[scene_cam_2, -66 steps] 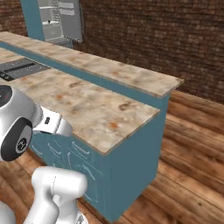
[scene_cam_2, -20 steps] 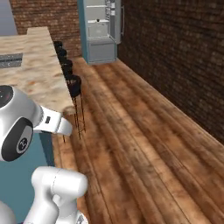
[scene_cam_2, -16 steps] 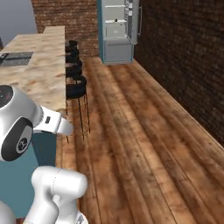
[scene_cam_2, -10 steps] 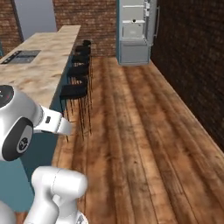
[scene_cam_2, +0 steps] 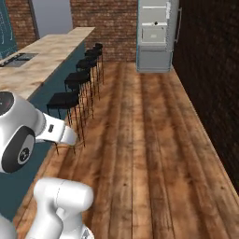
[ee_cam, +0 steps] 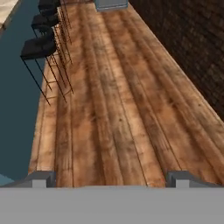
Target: Retrieve the bottle and the shaker from the cabinet and place them next to the mixing bowl on the counter. Then add garlic from the fridge to the mixing bowl.
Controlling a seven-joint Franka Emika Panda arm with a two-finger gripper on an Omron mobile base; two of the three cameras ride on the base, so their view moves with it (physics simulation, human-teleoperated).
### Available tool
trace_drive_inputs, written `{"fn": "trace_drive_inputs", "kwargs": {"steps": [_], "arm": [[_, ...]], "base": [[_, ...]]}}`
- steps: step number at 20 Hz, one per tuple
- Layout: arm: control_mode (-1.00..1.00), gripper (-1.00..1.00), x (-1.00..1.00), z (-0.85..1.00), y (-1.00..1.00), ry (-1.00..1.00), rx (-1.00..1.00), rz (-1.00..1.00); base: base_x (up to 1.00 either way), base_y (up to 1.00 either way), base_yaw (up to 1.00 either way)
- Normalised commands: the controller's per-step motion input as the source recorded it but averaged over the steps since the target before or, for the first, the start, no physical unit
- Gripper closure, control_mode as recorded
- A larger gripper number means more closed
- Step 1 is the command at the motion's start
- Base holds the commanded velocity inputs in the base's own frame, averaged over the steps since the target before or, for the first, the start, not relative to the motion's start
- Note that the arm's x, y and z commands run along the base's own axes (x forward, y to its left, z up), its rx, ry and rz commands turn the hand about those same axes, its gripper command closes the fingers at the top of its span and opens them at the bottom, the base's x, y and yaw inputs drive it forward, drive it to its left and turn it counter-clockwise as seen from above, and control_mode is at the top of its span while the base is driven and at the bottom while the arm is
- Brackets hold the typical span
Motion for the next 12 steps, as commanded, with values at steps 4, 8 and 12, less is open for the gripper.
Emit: {"fn": "trace_drive_inputs", "kwargs": {"steps": [4, 8, 12], "arm": [[1.00, -1.00, 0.00, 0.00, 0.00, 0.00, 0.00, 0.00], [1.00, -1.00, 0.00, 0.00, 0.00, 0.00, 0.00, 0.00], [1.00, -1.00, 0.00, 0.00, 0.00, 0.00, 0.00, 0.00]], "base": [[1.00, -0.87, 0.37], [1.00, -0.49, 0.34], [1.00, -0.53, 0.21]]}}
